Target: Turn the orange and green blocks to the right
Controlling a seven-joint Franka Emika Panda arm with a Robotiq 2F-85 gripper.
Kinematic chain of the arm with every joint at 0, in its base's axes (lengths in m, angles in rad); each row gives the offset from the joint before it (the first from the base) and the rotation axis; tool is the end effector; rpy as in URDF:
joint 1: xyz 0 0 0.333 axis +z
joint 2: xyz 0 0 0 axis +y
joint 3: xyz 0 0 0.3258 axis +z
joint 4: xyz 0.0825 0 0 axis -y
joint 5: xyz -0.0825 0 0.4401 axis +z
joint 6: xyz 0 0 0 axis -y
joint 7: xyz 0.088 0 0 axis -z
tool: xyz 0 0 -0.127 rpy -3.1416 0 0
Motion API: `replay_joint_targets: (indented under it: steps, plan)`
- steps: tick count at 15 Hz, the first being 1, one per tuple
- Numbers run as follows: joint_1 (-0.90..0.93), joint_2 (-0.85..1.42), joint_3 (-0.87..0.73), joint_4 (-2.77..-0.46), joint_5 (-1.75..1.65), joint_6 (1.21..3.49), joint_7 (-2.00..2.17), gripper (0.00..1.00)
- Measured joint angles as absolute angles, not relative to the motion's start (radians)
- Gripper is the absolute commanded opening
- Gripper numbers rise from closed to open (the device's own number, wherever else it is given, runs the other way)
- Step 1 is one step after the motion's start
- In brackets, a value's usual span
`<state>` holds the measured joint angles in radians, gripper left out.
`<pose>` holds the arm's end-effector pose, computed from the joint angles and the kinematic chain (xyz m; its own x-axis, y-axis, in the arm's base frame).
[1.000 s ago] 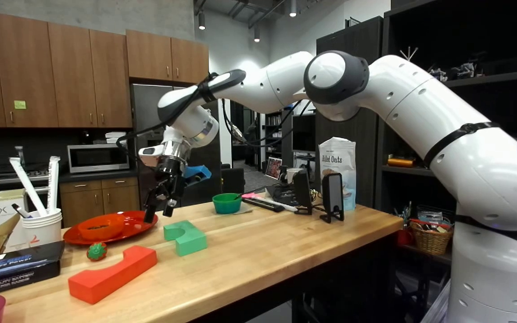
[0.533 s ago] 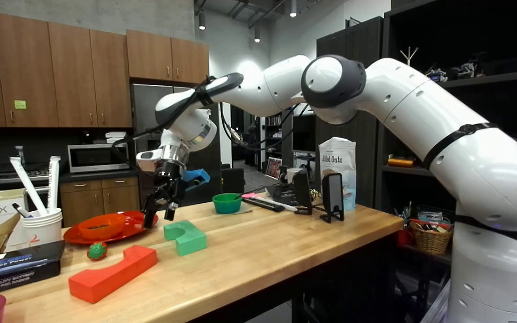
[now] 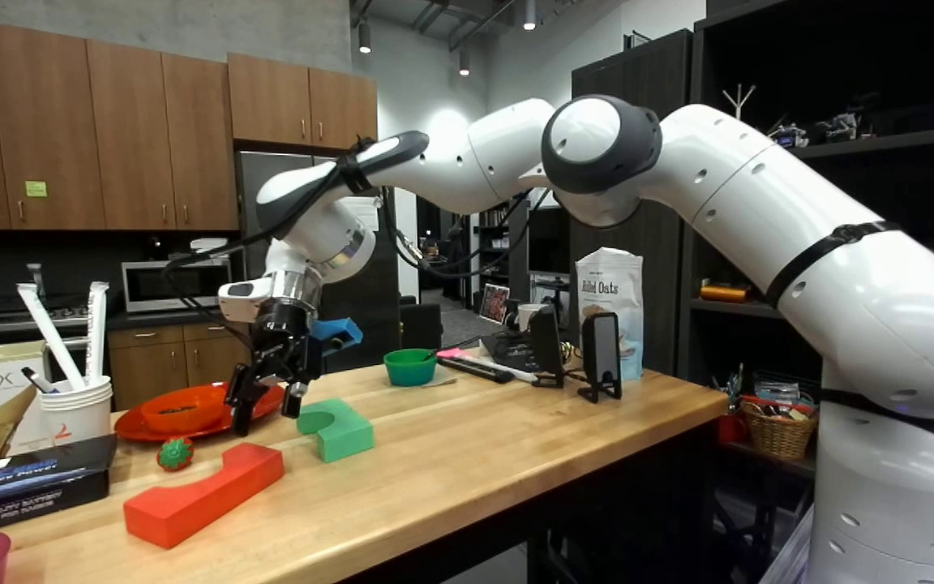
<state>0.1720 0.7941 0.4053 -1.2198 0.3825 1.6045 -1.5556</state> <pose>0.6529 0.3941 0.2922 -0.2129 0.7824 0.5853 0.7970 0.4856 -0.3591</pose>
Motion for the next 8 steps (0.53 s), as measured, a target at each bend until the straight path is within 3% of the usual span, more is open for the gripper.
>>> replay_joint_targets:
  steps: [8]
  plan:
    - [0.230,0.826,0.410,-1.211,0.368,1.599,-1.706,1.00]
